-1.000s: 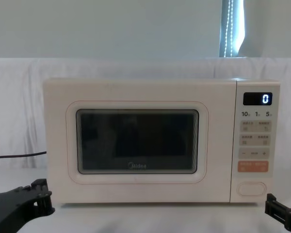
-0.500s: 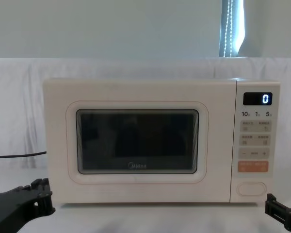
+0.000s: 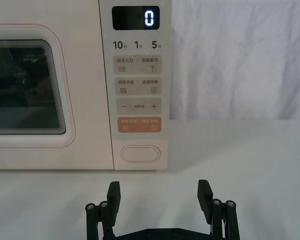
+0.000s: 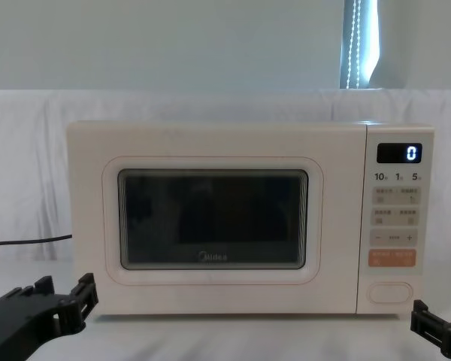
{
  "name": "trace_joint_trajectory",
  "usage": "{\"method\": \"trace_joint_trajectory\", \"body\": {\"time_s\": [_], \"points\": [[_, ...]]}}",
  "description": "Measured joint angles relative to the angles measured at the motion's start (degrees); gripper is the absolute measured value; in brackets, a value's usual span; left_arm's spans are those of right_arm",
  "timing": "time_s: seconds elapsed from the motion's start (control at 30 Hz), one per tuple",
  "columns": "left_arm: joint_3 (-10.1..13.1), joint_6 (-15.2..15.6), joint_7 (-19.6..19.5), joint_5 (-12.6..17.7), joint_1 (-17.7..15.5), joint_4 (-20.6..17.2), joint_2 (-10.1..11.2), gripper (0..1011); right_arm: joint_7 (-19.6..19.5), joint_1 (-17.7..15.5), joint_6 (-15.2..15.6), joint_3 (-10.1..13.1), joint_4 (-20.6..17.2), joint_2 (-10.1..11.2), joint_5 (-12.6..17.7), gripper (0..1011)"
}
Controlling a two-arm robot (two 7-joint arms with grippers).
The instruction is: Press the button to open the microwave door with one hand; close the microwave door with the other hand.
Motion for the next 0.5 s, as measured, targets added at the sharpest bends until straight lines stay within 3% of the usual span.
{"method": "trace_joint_trajectory", "body": {"time_s": [0.5], "points": [[0.00,0.00,0.00,0.00,0.00,0.01,0.00,933,0.00,0.00,0.00,0.00,0.00,0.00,0.00,1000]]}}
